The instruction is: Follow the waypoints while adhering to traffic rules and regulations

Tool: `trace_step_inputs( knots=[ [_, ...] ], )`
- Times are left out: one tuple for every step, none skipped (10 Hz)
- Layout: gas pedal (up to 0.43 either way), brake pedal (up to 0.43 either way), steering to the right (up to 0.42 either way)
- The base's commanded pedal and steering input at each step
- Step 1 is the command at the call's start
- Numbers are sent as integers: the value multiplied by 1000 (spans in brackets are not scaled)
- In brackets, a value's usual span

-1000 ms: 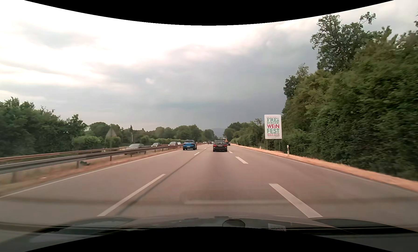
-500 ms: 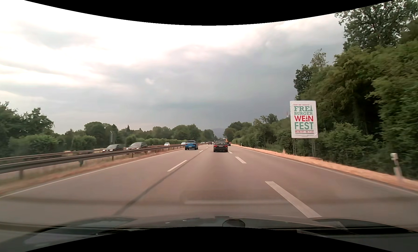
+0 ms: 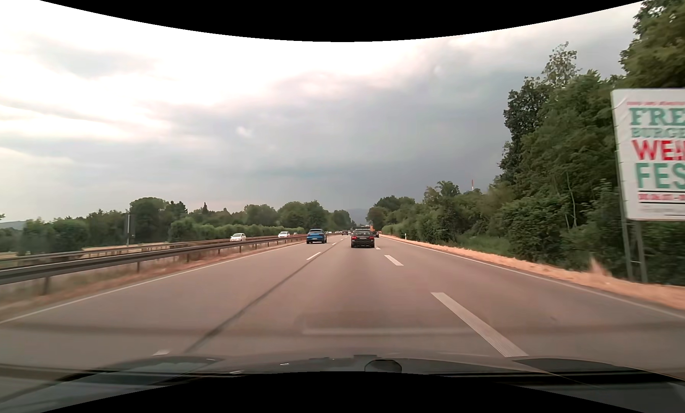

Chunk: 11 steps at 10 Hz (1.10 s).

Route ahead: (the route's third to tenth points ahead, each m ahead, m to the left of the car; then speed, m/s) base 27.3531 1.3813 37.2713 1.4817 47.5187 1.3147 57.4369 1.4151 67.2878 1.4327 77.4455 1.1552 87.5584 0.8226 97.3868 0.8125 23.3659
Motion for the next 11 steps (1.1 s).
trace_step_inputs(
  knots=[
    [110,0,-1],
    [110,0,-1],
    [110,0,-1],
    [79,0,-1],
    [59,0,-1],
    [59,0,-1],
    [39,0,-1],
    [28,0,-1],
    [8,0,-1],
    [0,0,-1],
    [0,0,-1]
  ],
)
